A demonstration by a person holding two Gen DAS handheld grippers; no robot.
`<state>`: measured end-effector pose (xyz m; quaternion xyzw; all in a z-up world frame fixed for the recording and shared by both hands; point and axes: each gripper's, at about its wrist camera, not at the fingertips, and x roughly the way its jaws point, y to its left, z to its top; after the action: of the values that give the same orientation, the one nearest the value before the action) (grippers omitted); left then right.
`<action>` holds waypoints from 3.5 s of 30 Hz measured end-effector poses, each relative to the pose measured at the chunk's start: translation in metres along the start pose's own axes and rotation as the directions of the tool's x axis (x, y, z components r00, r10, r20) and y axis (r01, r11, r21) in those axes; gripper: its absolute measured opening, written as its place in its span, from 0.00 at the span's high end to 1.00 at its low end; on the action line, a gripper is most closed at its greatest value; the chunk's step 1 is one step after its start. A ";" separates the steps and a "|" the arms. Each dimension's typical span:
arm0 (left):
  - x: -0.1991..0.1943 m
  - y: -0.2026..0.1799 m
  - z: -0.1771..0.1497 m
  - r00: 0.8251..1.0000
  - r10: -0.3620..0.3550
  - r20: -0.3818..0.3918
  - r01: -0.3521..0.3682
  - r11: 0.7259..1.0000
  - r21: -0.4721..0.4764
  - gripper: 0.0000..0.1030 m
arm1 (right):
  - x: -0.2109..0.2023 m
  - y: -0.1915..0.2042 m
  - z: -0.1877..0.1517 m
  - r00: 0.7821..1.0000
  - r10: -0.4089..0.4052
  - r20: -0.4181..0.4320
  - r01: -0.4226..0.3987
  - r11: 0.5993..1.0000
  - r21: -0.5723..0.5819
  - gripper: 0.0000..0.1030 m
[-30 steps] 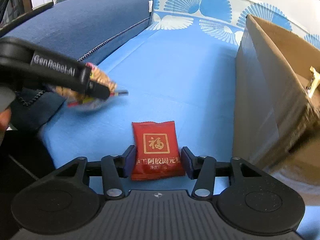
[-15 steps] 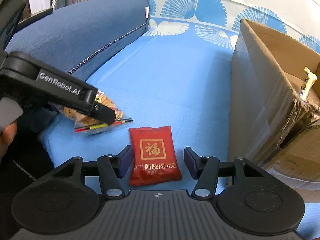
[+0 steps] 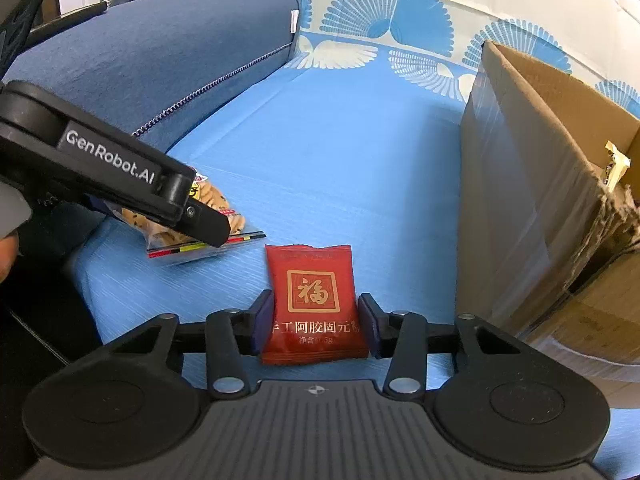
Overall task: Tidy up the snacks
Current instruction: 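Lift the red pack with the right gripper while the left holds the cookie bag, then carry both packs over the box and release them with both grippers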
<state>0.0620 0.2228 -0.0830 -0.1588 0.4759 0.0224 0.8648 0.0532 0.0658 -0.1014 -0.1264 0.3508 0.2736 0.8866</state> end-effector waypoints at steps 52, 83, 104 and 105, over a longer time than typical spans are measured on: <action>-0.050 -0.001 -0.009 0.950 -0.080 0.303 0.085 0.996 -0.003 0.36 | -0.136 -0.102 0.015 0.906 -0.005 0.423 -0.021 0.998 0.056 0.57; -0.071 -0.095 0.037 0.917 -0.141 0.373 0.066 0.976 0.207 0.36 | -0.140 -0.167 0.015 0.862 -0.180 0.474 0.041 0.957 0.288 0.57; -0.057 -0.269 0.141 0.869 -0.252 0.425 0.111 0.938 0.328 0.33 | -0.128 -0.232 0.007 0.859 -0.339 0.384 0.092 0.841 0.534 0.57; -0.055 -0.274 0.144 0.871 -0.247 0.424 0.107 0.939 0.328 0.28 | -0.127 -0.233 0.007 0.862 -0.331 0.384 0.085 0.841 0.534 0.54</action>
<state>0.2011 0.0120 0.1036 -0.0620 0.2392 -0.0920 0.9646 0.1140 -0.1723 -0.0014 0.1376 0.1721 0.0944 0.9708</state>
